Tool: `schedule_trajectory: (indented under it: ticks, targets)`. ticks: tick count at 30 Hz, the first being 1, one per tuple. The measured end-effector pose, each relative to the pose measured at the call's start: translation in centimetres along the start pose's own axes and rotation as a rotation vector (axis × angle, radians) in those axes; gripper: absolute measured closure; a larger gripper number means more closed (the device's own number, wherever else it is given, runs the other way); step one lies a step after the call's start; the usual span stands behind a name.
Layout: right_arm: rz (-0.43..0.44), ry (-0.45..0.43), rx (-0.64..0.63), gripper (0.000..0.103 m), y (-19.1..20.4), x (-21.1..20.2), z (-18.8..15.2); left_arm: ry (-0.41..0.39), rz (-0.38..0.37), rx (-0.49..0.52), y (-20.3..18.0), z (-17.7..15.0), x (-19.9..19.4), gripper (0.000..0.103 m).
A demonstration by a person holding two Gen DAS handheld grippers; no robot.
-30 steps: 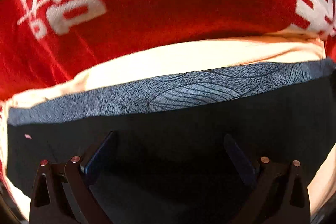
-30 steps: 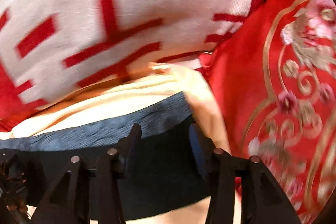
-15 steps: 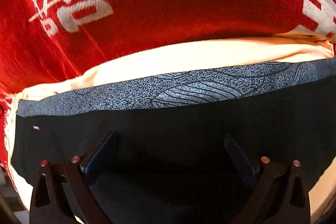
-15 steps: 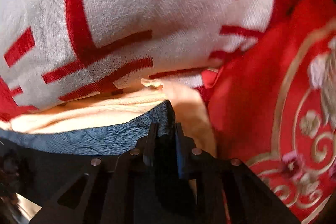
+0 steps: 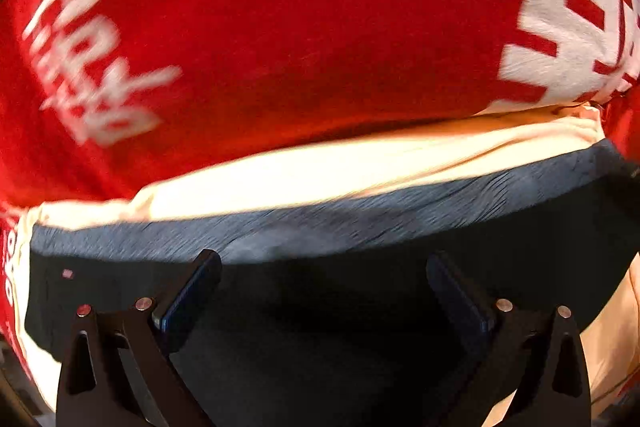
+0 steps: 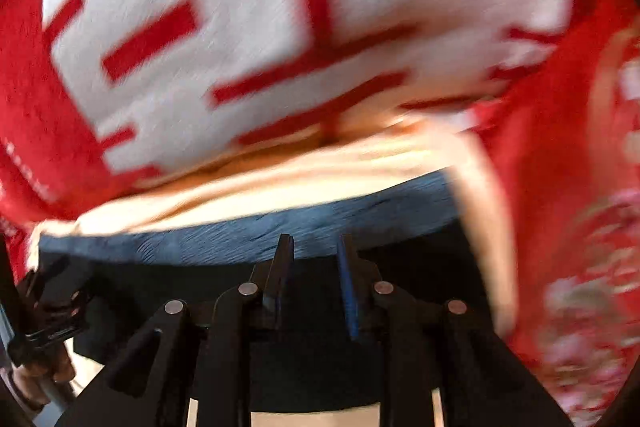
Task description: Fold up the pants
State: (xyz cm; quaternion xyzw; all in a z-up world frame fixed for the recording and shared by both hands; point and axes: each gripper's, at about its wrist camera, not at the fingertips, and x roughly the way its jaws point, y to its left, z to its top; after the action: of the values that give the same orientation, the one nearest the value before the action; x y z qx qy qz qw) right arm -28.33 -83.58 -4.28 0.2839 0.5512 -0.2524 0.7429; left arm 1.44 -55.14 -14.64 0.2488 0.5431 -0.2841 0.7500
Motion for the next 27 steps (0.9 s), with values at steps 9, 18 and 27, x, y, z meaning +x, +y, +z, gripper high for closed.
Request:
schedule_trajectory:
  ticks: [9, 18, 27]
  targets:
    - [-0.212, -0.044, -0.016, 0.081, -3.1, 2.3, 0.9, 0.016, -0.004, 0.009, -2.0, -1.1, 2.7, 0.0]
    - [-0.237, -0.054, 0.14, 0.052, -6.2, -3.1, -0.1, 0.043, 0.076, 0.039, -3.7, -1.8, -0.8, 0.0]
    - [-0.122, -0.042, 0.066, 0.051, 0.1, -6.8, -7.7, 0.097, 0.156, -0.056, 1.4, -6.5, -3.7, 0.0]
